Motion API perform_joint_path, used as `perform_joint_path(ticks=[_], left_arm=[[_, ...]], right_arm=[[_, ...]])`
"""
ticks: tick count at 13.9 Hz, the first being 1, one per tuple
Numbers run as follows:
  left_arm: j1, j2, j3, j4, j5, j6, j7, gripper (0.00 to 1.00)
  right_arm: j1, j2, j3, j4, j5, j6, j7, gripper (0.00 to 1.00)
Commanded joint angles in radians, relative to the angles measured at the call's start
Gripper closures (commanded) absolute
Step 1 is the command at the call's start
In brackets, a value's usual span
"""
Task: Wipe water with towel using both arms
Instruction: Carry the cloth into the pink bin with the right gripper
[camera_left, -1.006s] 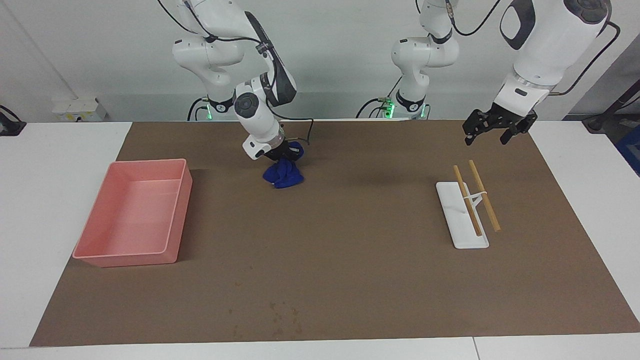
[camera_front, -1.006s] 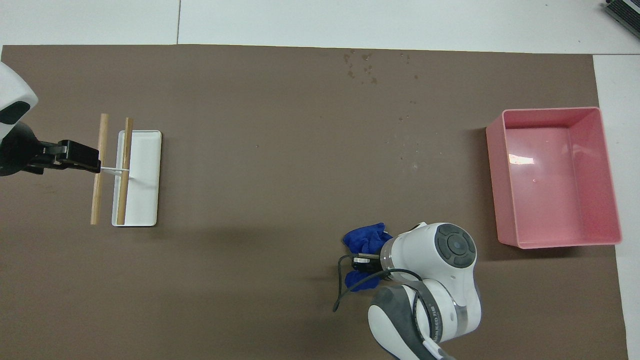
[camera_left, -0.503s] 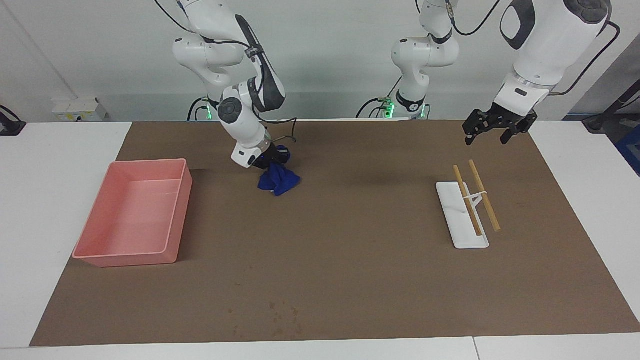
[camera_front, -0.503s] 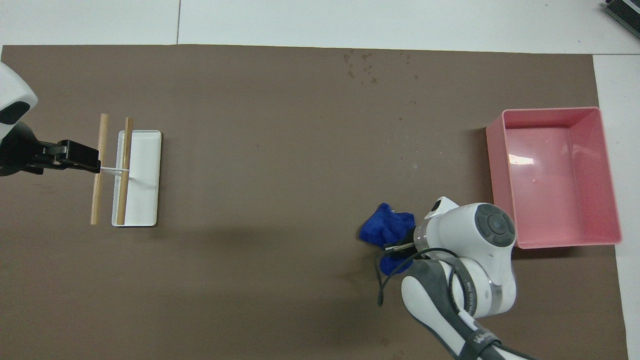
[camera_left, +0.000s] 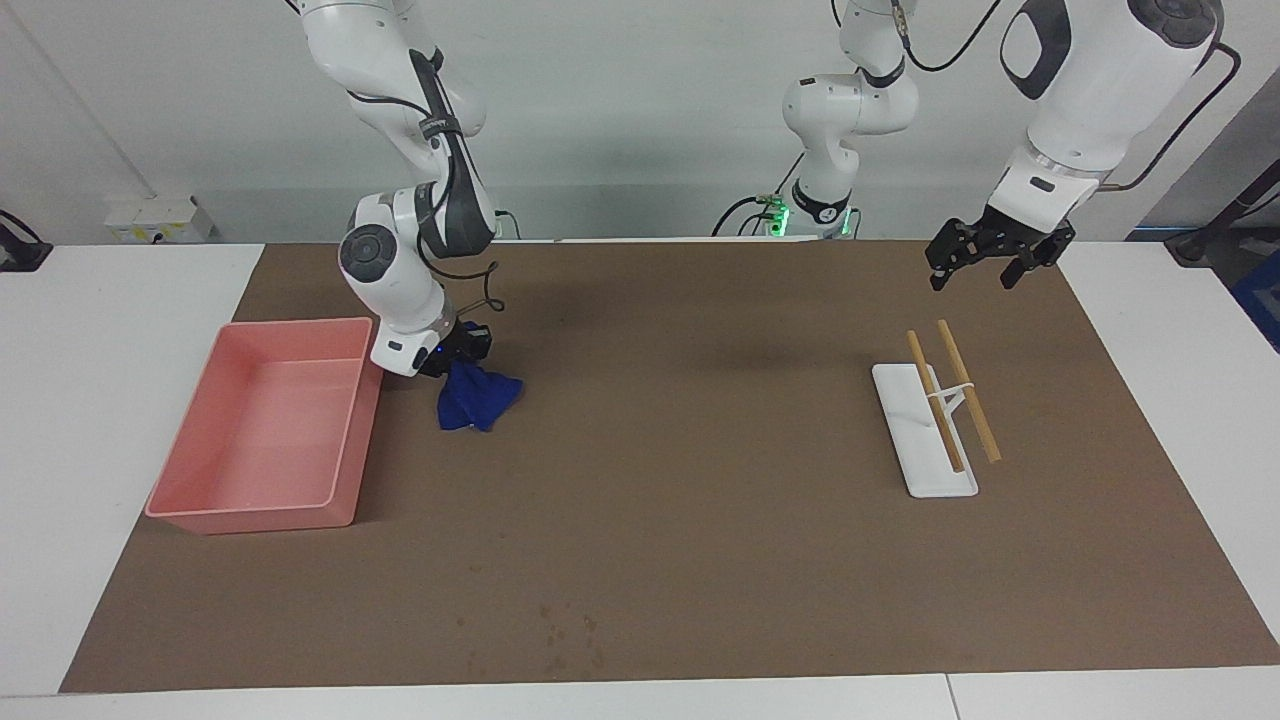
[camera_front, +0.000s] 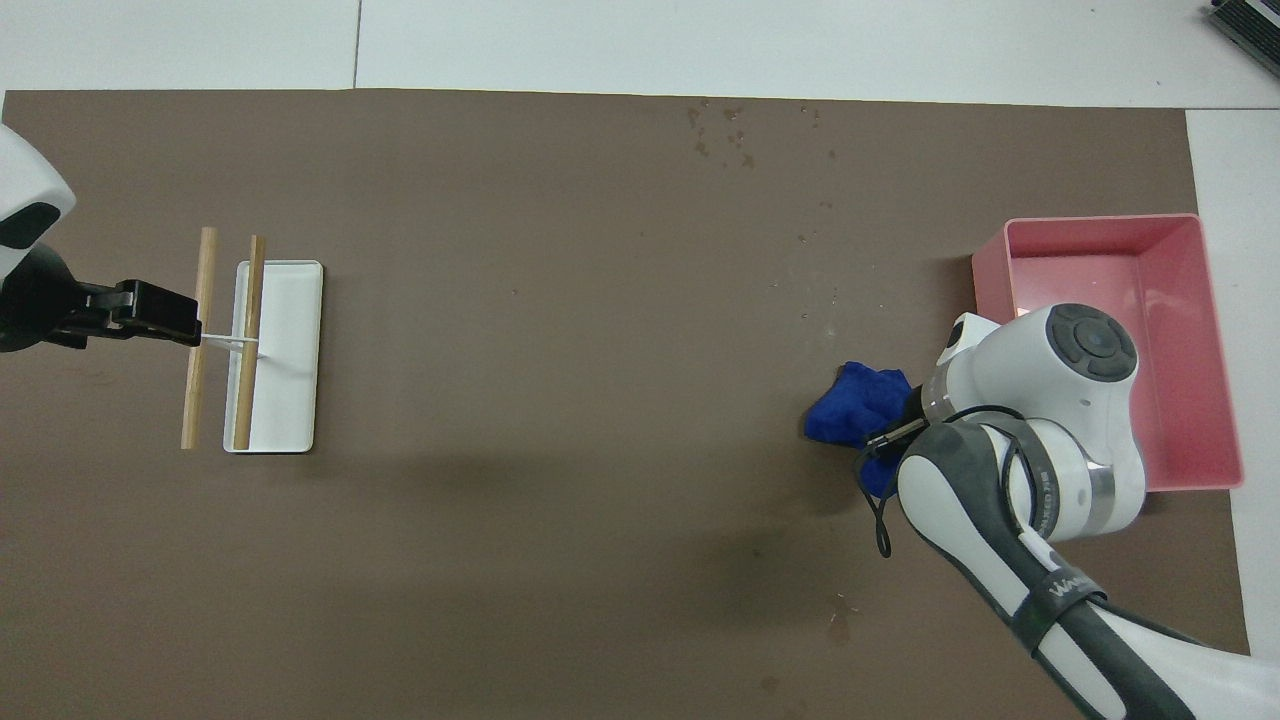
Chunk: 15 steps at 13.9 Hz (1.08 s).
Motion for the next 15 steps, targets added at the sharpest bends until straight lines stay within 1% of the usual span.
perform_joint_path(ticks=[1, 5, 8, 10, 11, 13, 14, 15], left_arm=[[0.007, -0.021, 0.002, -0.018, -0.014, -0.006, 0.011, 0.00], [0.007, -0.021, 0.002, -0.020, -0.014, -0.006, 0.011, 0.00], [0.007, -0.021, 0.002, -0.020, -0.014, -0.006, 0.011, 0.00], [0.007, -0.021, 0.002, -0.020, -0.014, -0.006, 0.011, 0.00], [0.007, -0.021, 0.002, -0.018, -0.014, -0.006, 0.011, 0.00], [0.007, -0.021, 0.002, -0.018, -0.014, -0.006, 0.011, 0.00], [0.007, -0.021, 0.002, -0.018, -0.014, -0.006, 0.011, 0.00], [0.007, -0.021, 0.002, -0.018, -0.014, -0.006, 0.011, 0.00]], right_arm=[[-0.029, 0.004, 0.008, 0.094, -0.025, -0.111, -0.012, 1.00], [-0.100, -0.023, 0.008, 0.275, -0.078, -0.341, -0.015, 1.00], [-0.114, -0.043, 0.005, 0.350, -0.137, -0.416, -0.036, 1.00], [-0.132, -0.045, 0.001, 0.375, -0.153, -0.412, -0.093, 1.00], [-0.134, -0.043, 0.001, 0.386, -0.196, -0.400, -0.127, 1.00], [-0.146, -0.034, -0.001, 0.403, -0.302, -0.330, -0.229, 1.00], [-0.179, -0.031, -0.001, 0.401, -0.330, -0.279, -0.295, 1.00], [-0.215, -0.025, -0.001, 0.398, -0.331, -0.233, -0.367, 1.00]])
